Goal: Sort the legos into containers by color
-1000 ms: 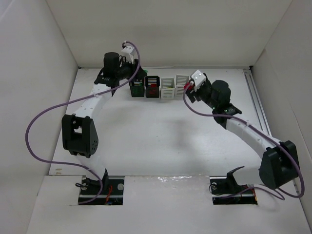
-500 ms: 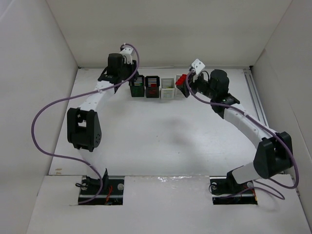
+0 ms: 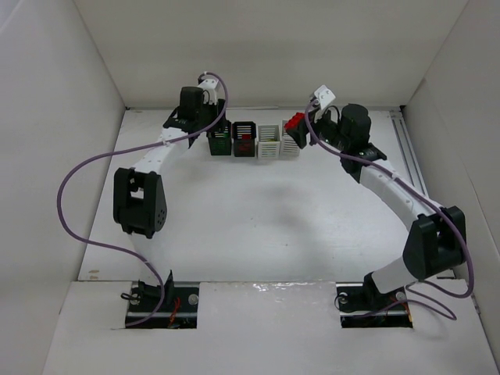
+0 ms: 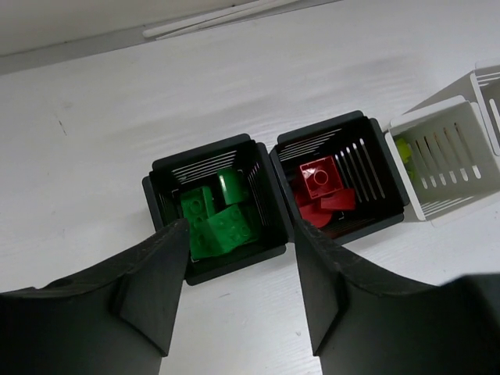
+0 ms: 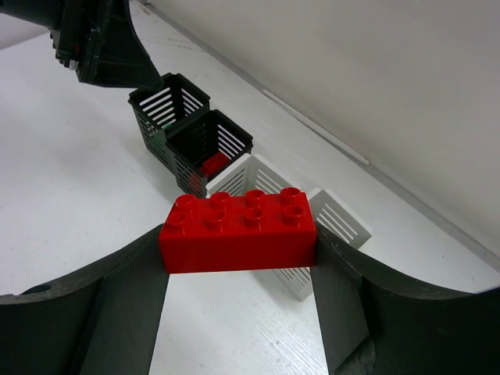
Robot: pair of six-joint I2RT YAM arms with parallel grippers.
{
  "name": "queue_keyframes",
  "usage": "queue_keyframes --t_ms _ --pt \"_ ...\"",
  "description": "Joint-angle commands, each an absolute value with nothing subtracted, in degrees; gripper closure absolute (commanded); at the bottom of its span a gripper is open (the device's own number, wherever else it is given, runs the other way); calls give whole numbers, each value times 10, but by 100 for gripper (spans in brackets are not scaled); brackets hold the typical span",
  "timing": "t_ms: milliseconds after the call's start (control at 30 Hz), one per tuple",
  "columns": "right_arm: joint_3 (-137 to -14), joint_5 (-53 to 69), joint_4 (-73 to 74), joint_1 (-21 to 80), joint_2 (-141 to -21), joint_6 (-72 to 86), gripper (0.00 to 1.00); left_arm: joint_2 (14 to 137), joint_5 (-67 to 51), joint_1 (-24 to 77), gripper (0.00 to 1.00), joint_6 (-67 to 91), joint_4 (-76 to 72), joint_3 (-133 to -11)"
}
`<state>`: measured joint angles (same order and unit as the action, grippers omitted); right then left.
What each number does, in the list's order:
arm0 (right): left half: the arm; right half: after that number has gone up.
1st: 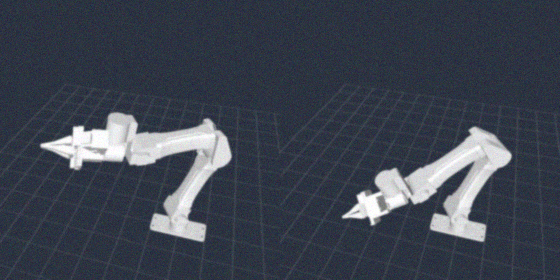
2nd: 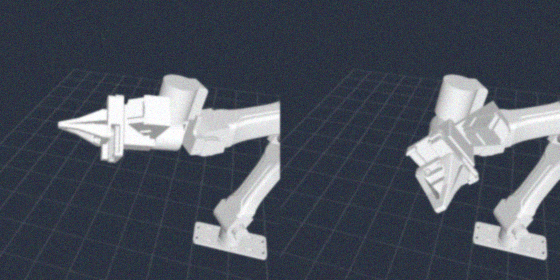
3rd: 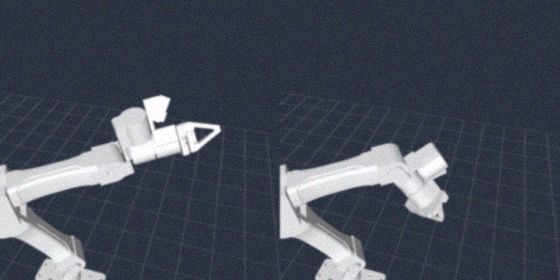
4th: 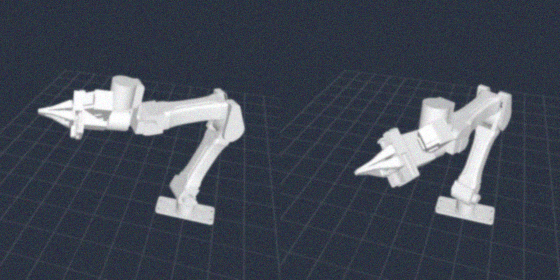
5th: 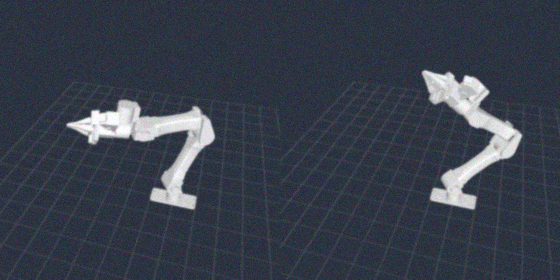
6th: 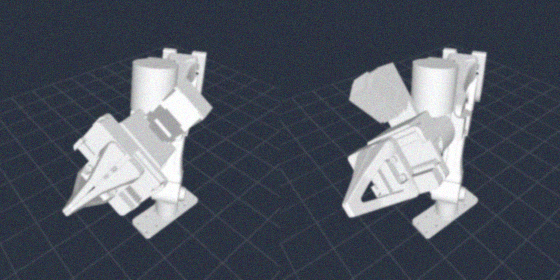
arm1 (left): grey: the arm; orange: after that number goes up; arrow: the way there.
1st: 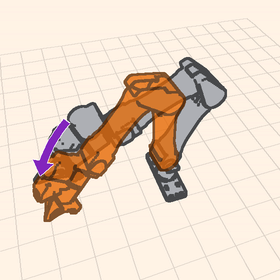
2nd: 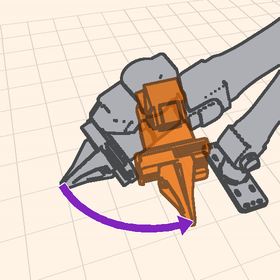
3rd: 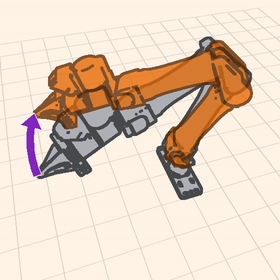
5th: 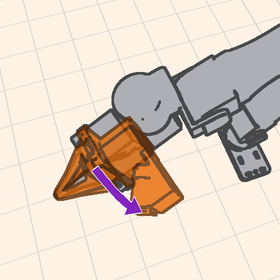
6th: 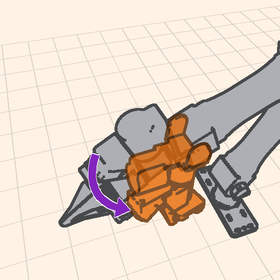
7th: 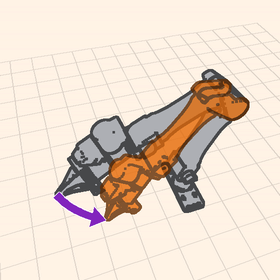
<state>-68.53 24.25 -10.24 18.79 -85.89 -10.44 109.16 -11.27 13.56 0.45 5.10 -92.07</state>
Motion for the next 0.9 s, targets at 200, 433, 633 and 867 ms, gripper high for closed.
queue_keyframes --t_ms 200,433,633,867 --pt "-749 252 -119 174 -899 -48 100 1065 -107 140 41 19 16 -943" --pt "-774 209 -119 163 -949 -40 100 925 -162 140 36 45 -117 -828" --pt "-819 229 -113 198 -1000 -105 100 882 -155 123 33 66 -91 -809" --pt "-903 85 -138 279 -1099 -164 100 843 -155 65 27 96 -73 -767"
